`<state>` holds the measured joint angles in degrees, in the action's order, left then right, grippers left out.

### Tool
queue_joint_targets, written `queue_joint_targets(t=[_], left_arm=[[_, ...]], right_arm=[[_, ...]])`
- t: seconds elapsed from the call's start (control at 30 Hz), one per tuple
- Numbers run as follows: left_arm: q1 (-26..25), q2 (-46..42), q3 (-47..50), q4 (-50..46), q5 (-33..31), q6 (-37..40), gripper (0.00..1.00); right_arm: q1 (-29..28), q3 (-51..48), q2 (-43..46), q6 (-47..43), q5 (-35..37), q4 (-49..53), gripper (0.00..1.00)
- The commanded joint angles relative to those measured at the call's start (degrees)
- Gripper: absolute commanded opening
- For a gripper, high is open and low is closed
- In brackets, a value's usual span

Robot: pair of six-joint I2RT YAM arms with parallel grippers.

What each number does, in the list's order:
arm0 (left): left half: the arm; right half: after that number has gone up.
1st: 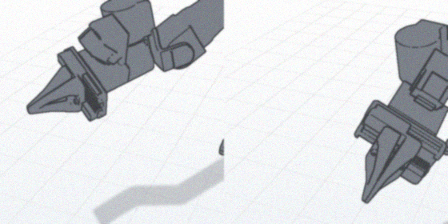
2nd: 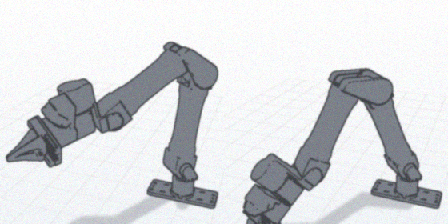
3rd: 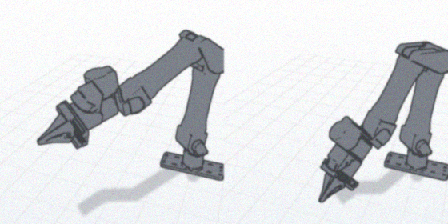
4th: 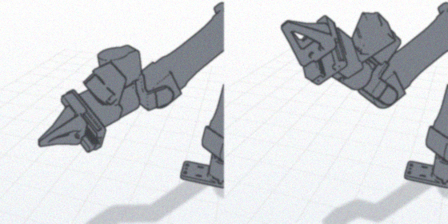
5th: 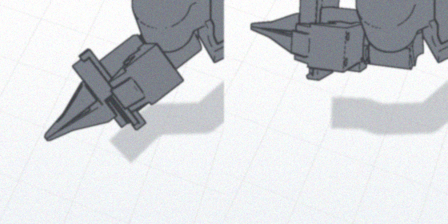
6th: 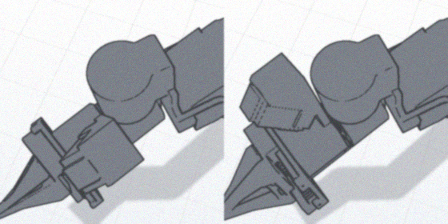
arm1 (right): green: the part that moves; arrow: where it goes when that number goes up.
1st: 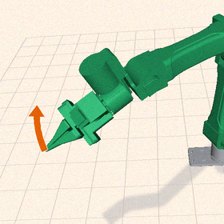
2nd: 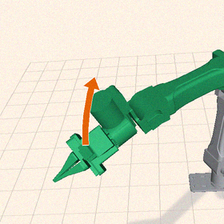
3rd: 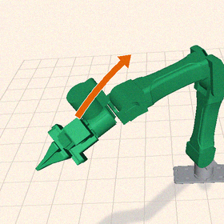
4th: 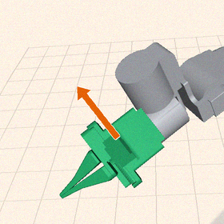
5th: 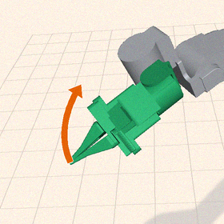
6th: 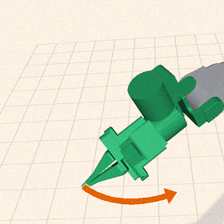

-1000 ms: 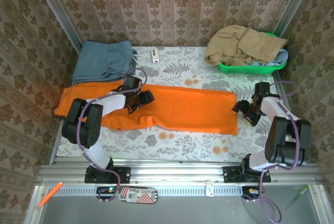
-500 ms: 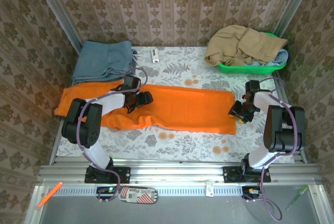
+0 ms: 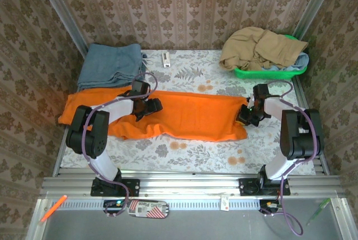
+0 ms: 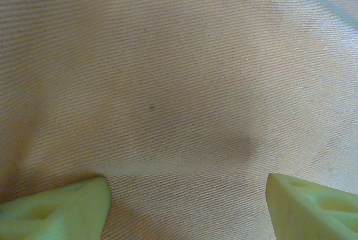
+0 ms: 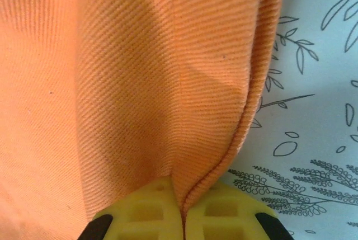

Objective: Fold and stack the trousers

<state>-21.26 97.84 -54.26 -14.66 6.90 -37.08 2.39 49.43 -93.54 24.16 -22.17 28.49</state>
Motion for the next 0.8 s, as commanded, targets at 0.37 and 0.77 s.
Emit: queue_joint_targets(t=[0.37,0.77], left_arm=[[-9.12,-0.06,-3.42,-9.21,-3.50,0.37,0.76],[-9.47,-6.05,-5.33,-14.00,-3.85,2.14,0.80]], right_arm=[[-3.91,9.87,16.85,0.87,7.60,13.34,0.00],[-16.23,21.91,12.94,1.68,12.48,18.92,0.00]])
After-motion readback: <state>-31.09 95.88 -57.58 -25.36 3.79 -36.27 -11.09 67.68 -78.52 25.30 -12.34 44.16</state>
